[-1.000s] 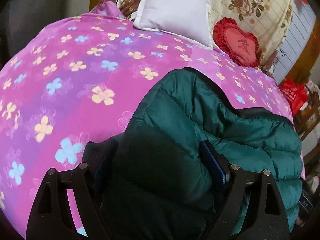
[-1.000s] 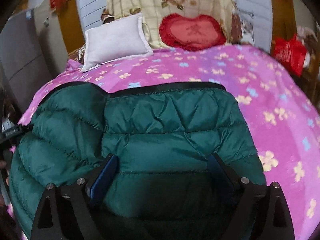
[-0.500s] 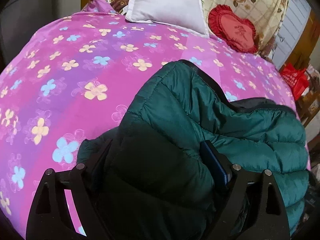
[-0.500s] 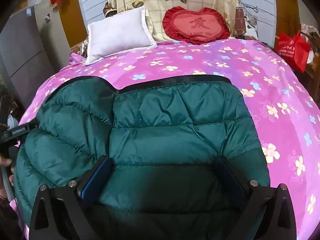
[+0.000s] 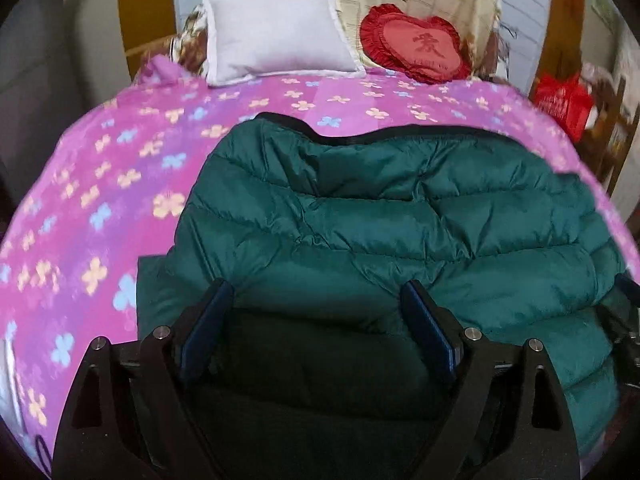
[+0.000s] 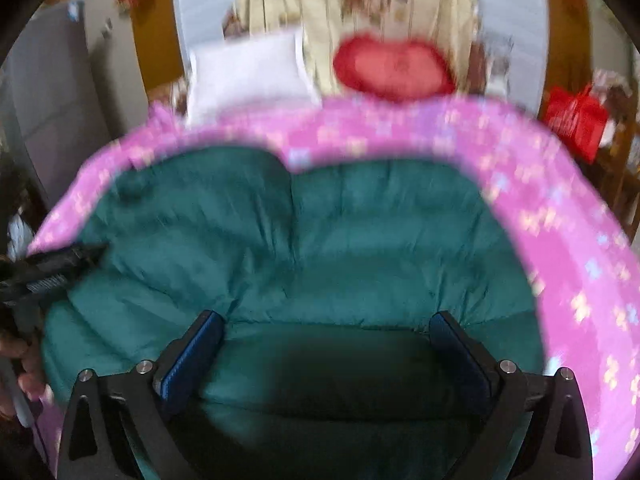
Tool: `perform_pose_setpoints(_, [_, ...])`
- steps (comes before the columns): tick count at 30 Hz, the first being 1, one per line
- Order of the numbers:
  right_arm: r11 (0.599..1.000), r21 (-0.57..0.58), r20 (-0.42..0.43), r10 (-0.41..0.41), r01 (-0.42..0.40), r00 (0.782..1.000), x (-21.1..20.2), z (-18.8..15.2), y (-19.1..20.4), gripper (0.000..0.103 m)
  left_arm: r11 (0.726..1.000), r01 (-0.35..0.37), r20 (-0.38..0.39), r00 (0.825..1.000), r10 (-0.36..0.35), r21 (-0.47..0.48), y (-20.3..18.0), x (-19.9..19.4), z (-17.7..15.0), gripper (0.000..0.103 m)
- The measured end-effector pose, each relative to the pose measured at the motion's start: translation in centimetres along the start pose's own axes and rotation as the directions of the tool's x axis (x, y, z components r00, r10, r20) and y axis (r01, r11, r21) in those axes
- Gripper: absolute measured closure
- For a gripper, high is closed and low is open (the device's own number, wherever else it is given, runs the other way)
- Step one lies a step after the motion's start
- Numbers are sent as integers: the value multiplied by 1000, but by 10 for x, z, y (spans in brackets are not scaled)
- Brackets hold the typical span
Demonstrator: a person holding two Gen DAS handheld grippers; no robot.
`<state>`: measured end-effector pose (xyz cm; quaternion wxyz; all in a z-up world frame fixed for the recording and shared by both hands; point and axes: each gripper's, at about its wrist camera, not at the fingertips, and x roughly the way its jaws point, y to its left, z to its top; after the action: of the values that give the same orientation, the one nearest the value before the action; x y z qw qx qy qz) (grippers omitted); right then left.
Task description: Fold large clothes
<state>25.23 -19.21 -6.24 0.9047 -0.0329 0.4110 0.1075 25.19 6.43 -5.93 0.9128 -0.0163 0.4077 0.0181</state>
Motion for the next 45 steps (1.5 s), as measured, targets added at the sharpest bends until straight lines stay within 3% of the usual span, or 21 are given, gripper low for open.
perform_pose_setpoints(4, [1000,5,-32,-9,9,999,11,3,1,0,1000,6,5,1000,-6,-3,4,8,1,15])
perform_pose_setpoints(7, [999,37,-14,-36,36,999,2,3,1,1,999,26,28,999,-25,-36,11,-6,-3,15])
perform_pose_setpoints(8, [997,58,17,-46,45,999,-10,4,4,1,998,39,42,998,-37,-44,12,-16,-6,15])
perform_pose_setpoints(10, [999,51,105,13,-19,994,-35,9,19,1,997,54,72,996,-50,-56,16,-32,-9,15])
perform_pose_setpoints(12, [1000,11,140,20,-22,990,-47,11,35,1,996,32,81,996,-26,-83,22,-41,-13,15])
perform_pose_setpoints(14, [999,-40,105,2,2,994,-37,12,51,1,995,-9,38,999,13,-104,28,-35,-20,15])
perform_pose_setpoints(17, [999,-37,-19,-5,4,1000,-1,3,52,0,995,-25,-7,1000,24,-99,30,-21,-27,13])
perform_pose_setpoints(21, [999,-32,-24,19,-20,1000,-2,4,45,0,995,-21,-16,1000,19,-100,31,-20,-27,13])
perform_pose_setpoints(24, [1000,-3,74,31,-30,997,-29,9,34,0,991,-6,-8,1000,5,-130,37,-27,-28,13])
perform_pose_setpoints(26, [999,31,121,-36,32,992,-42,11,18,0,990,-9,-6,1000,9,-141,41,-29,-29,13])
perform_pose_setpoints(28, [993,77,56,-91,87,994,-31,9,-1,0,989,-16,-14,1000,14,-150,46,-28,-30,13])
perform_pose_setpoints(30, [992,97,-60,-71,76,996,-6,1,-14,0,987,-10,-36,999,4,-162,51,-25,-31,13])
perform_pose_setpoints(34, [998,35,-47,-57,59,997,-8,3,-11,0,987,-2,-28,1000,-3,-159,53,-26,-31,13])
perform_pose_setpoints(37, [996,76,51,-48,44,998,-34,6,-29,0,988,12,21,1000,-9,-155,59,-36,-28,13])
perform_pose_setpoints(39, [993,93,110,-85,74,990,-47,5,-43,0,988,7,58,998,2,-155,62,-42,-24,13])
perform_pose_setpoints(43, [985,99,-7,-144,144,990,-26,-1,-70,0,988,-60,5,998,61,-145,68,-27,-22,12])
perform_pose_setpoints(44, [986,120,-58,-106,112,993,-15,-5,-80,0,987,-41,-23,999,38,-156,71,-20,-23,11])
perform_pose_setpoints(45, [984,177,-78,-17,31,997,-10,-6,-92,0,982,-11,-43,999,3,-189,77,-16,-24,11])
